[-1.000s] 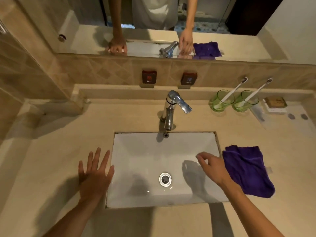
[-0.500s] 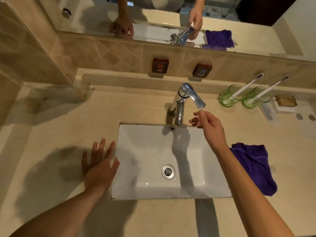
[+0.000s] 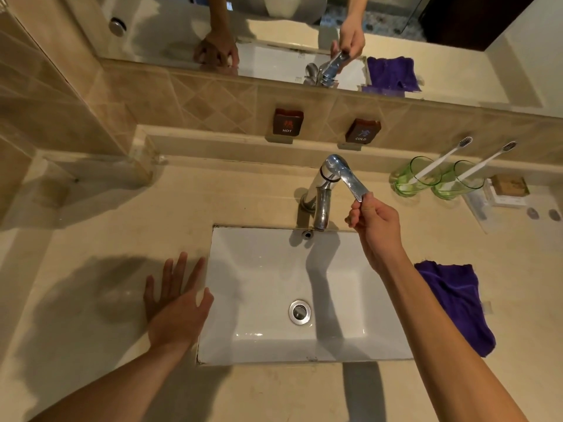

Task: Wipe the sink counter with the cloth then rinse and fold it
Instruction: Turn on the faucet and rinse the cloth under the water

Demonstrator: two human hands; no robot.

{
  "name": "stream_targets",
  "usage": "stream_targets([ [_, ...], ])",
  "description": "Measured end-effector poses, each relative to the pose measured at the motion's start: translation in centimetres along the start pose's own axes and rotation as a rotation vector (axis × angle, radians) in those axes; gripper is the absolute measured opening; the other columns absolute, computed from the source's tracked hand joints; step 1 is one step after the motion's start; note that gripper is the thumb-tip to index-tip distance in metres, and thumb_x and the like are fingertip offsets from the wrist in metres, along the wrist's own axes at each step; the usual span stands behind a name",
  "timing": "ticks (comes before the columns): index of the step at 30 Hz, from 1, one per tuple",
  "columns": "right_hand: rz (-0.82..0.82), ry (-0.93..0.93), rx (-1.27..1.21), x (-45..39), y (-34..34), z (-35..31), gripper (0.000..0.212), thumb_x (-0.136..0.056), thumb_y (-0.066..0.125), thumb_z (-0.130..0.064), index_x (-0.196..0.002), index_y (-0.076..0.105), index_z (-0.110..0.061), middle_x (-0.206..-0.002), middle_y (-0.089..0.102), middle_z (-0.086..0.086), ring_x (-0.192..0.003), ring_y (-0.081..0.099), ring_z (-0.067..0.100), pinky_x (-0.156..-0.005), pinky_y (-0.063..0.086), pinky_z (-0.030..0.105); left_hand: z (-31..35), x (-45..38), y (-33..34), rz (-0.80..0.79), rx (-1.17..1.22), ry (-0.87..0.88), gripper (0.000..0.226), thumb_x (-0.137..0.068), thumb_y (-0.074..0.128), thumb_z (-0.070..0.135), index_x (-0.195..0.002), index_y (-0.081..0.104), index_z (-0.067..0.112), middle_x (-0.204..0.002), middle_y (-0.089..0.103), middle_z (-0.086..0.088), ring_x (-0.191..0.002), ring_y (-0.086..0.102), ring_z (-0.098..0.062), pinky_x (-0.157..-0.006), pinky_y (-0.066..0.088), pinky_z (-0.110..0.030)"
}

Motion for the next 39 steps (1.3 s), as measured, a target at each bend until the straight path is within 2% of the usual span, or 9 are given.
stream_targets([
  [4, -0.022, -0.016, 0.002, -0.4, 0.1, -0.8, 0.046, -0.085, 0.055, -0.055, -0.077, 0.064, -0.010, -0.054, 0.051, -0.002, -0.058, 0.044, 0.015, -0.071, 0.044, 0.035, 0.1, 0.0, -0.1, 0.011, 0.005, 0.013, 0.068, -0.090, 0.030, 0.053, -0.156, 0.031, 0.037, -0.168, 0.023, 0.003, -0.153, 0.027, -0.023, -0.123, 0.014, -0.054],
  [9, -0.044, -0.071, 0.028, -1.6, 1.2, -3.3, 0.041, -0.094, 0.048, -0.046, -0.076, 0.064, -0.013, -0.051, 0.049, -0.003, -0.056, 0.043, 0.017, -0.075, 0.044, 0.037, 0.1, 0.0, -0.2, 0.031, 0.002, 0.017, 0.068, -0.089, 0.031, 0.052, -0.156, 0.032, 0.036, -0.168, 0.024, 0.002, -0.153, 0.027, -0.023, -0.123, 0.015, -0.054],
  [19, -0.037, -0.045, 0.021, -1.1, 1.4, -3.5, 0.043, -0.097, 0.048, -0.047, -0.075, 0.065, -0.014, -0.054, 0.050, -0.002, -0.057, 0.044, 0.015, -0.066, 0.042, 0.032, 0.0, 0.0, -0.1, 0.018, 0.016, -0.005, 0.066, -0.090, 0.033, 0.050, -0.154, 0.035, 0.038, -0.167, 0.025, 0.004, -0.152, 0.027, -0.020, -0.123, 0.015, -0.053],
  [23, -0.060, -0.011, 0.052, -0.8, 1.4, -3.6, 0.044, -0.108, 0.040, -0.035, -0.079, 0.066, -0.013, -0.061, 0.056, 0.001, -0.060, 0.050, 0.014, -0.066, 0.046, 0.028, 0.0, 0.0, 0.1, 0.006, 0.028, 0.001, 0.066, -0.090, 0.033, 0.050, -0.155, 0.031, 0.041, -0.168, 0.021, 0.005, -0.154, 0.024, -0.020, -0.122, 0.016, -0.054],
  [31, -0.048, 0.056, 0.114, 1.6, 1.0, -3.5, 0.044, -0.108, 0.038, -0.038, -0.090, 0.066, -0.010, -0.068, 0.063, 0.005, -0.063, 0.058, 0.014, -0.065, 0.050, 0.025, -0.4, -0.1, 0.7, -0.046, 0.039, 0.000, 0.068, -0.090, 0.028, 0.057, -0.157, 0.025, 0.044, -0.170, 0.013, 0.009, -0.156, 0.017, -0.017, -0.123, 0.014, -0.053],
  [34, -0.023, 0.110, 0.201, 3.3, -0.1, -2.2, 0.043, -0.107, 0.040, -0.038, -0.093, 0.068, -0.008, -0.076, 0.069, 0.009, -0.070, 0.063, 0.017, -0.075, 0.053, 0.035, -0.3, 0.1, 0.2, -0.062, 0.053, -0.016, 0.065, -0.091, 0.028, 0.055, -0.155, 0.028, 0.044, -0.169, 0.016, 0.010, -0.155, 0.019, -0.015, -0.123, 0.014, -0.052],
  [36, -0.013, 0.181, 0.297, 4.4, -1.0, -1.0, 0.040, -0.107, 0.041, -0.037, -0.101, 0.068, -0.008, -0.091, 0.075, 0.007, -0.081, 0.067, 0.019, -0.085, 0.055, 0.041, 0.0, 0.2, -0.1, -0.063, 0.069, -0.003, 0.065, -0.092, 0.029, 0.054, -0.156, 0.029, 0.041, -0.169, 0.018, 0.007, -0.155, 0.018, -0.016, -0.123, 0.012, -0.053],
  [39, -0.016, 0.280, 0.420, 6.7, -2.1, 1.5, 0.032, -0.106, 0.044, -0.037, -0.106, 0.068, -0.016, -0.109, 0.073, 0.002, -0.096, 0.066, 0.019, -0.093, 0.054, 0.045, 0.2, 0.0, -0.5, -0.115, 0.091, 0.014, 0.067, -0.092, 0.029, 0.056, -0.157, 0.028, 0.040, -0.168, 0.017, 0.005, -0.155, 0.017, -0.019, -0.124, 0.008, -0.054],
])
Point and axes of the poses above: each hand's wrist, its own x-axis away from the middle knuckle, its own y-axis out of the palm, z = x × y, the point moved 9 cm from there along -x, towards the middle knuckle
